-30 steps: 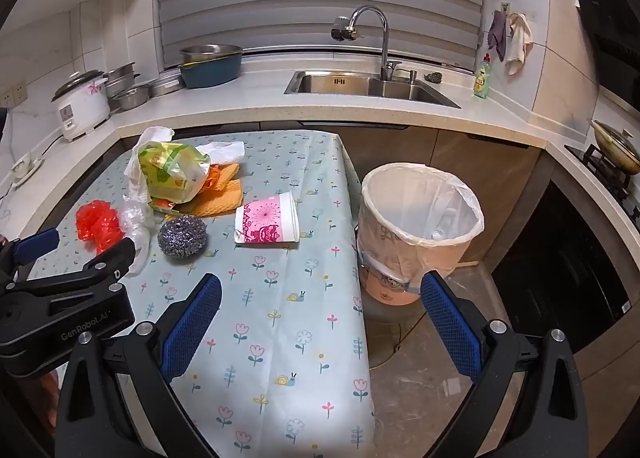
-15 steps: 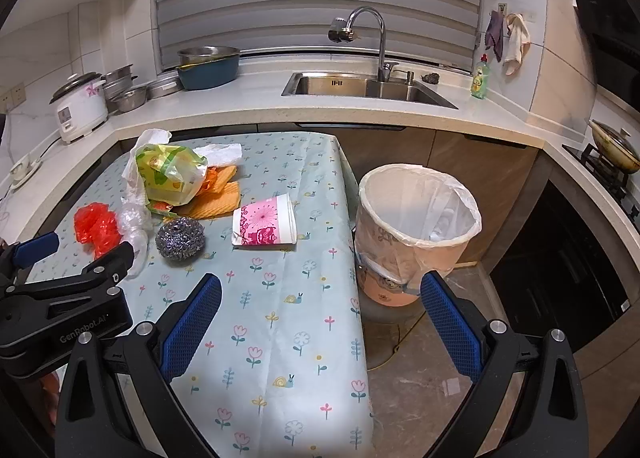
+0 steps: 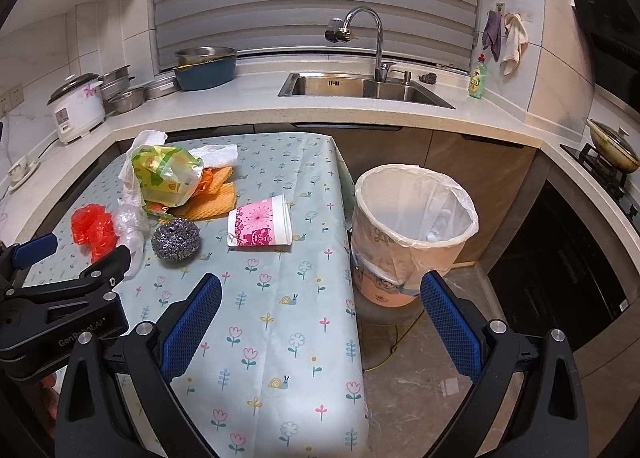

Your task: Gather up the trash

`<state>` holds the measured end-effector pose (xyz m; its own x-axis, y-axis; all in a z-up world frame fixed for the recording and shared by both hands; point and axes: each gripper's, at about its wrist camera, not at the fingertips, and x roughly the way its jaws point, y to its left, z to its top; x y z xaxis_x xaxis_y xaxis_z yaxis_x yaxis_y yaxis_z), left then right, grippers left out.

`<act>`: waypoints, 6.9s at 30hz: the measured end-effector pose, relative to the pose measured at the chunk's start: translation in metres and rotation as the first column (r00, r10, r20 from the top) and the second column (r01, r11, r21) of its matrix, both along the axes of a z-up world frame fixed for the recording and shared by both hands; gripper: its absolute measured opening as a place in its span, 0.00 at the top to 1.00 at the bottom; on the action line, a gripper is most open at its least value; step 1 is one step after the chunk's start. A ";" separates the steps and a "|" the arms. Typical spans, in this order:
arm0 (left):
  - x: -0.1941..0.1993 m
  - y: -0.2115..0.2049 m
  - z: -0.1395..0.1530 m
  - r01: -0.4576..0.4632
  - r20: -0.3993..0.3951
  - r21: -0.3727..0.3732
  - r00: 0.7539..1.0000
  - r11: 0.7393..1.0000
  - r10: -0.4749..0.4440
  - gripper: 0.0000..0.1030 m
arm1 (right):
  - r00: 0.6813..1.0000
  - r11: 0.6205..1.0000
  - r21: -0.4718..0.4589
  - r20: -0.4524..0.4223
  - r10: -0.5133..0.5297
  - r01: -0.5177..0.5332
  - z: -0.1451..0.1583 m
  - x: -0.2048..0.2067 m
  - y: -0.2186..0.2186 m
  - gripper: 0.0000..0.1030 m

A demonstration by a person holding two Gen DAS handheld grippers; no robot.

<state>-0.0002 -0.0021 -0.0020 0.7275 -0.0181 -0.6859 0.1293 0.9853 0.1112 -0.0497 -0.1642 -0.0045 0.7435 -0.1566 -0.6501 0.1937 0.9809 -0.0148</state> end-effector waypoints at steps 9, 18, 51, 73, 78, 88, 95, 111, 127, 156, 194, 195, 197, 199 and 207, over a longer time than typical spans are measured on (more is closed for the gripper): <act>-0.001 0.001 0.000 -0.002 -0.006 -0.006 1.000 1.000 0.002 0.11 | 1.000 1.000 -0.005 0.002 0.003 -0.003 0.000 0.001 0.000 0.07; -0.001 0.002 0.000 -0.005 -0.010 -0.008 1.000 1.000 0.005 0.11 | 1.000 1.000 -0.005 0.002 0.002 -0.002 0.000 0.001 0.000 0.07; -0.003 0.001 0.000 0.000 -0.008 -0.011 1.000 1.000 0.000 0.11 | 1.000 1.000 -0.007 0.002 0.000 0.000 0.001 -0.002 -0.001 0.07; -0.004 0.001 0.000 0.000 -0.008 -0.014 1.000 1.000 -0.001 0.11 | 1.000 1.000 -0.005 0.004 -0.001 0.001 0.001 -0.002 -0.001 0.07; -0.003 0.003 0.001 -0.001 0.002 -0.022 1.000 1.000 0.001 0.11 | 1.000 1.000 -0.005 -0.003 0.001 -0.001 0.000 0.000 -0.001 0.07; 0.034 0.055 -0.012 -0.096 -0.018 -0.071 0.995 0.993 0.095 0.11 | 0.999 1.000 -0.011 -0.031 0.018 -0.019 -0.013 0.028 0.017 0.07; 0.068 0.100 -0.039 -0.155 -0.070 -0.039 0.986 0.987 0.152 0.11 | 0.998 1.000 0.012 -0.062 0.027 -0.026 -0.033 0.057 0.034 0.07; 0.143 0.158 -0.084 -0.133 -0.162 -0.050 0.979 0.990 0.124 0.11 | 0.985 0.993 0.049 -0.126 0.114 -0.109 -0.070 0.131 0.110 0.07; 0.164 0.207 -0.099 -0.098 -0.199 -0.156 0.978 0.983 0.066 0.76 | 0.963 0.973 0.059 -0.147 0.228 -0.221 -0.082 0.179 0.191 0.07; 0.137 0.222 -0.057 -0.092 -0.093 -0.129 0.992 0.987 0.080 0.77 | 0.937 0.936 0.146 -0.091 0.336 -0.321 -0.068 0.173 0.243 0.67; 0.113 -0.151 0.004 0.583 0.046 -0.094 0.813 0.807 -0.581 0.77 | 0.936 0.930 0.179 0.089 -0.341 0.322 -0.012 0.087 -0.124 0.66; 0.117 -0.159 0.002 0.594 0.044 -0.093 0.804 0.799 -0.593 0.77 | 0.932 0.923 0.190 0.082 -0.354 0.334 -0.016 0.091 -0.133 0.66; 0.124 -0.174 -0.003 0.615 0.040 -0.095 0.788 0.783 -0.614 0.77 | 0.922 0.909 0.208 0.067 -0.382 0.361 -0.024 0.098 -0.151 0.66; 0.135 -0.192 -0.009 0.632 0.027 -0.097 0.774 0.769 -0.633 0.77 | 0.912 0.894 0.228 0.051 -0.407 0.386 -0.032 0.106 -0.168 0.66; 0.172 -0.246 -0.041 0.683 -0.028 -0.116 0.724 0.721 -0.690 0.77 | 0.884 0.858 0.245 0.003 -0.467 0.452 -0.064 0.138 -0.216 0.66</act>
<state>0.1716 -0.2480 -0.0434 0.4454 -0.5588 -0.6996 0.7776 0.6287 -0.0071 0.0883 -0.3807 -0.0685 0.6627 -0.3419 -0.6663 0.6165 0.7541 0.2262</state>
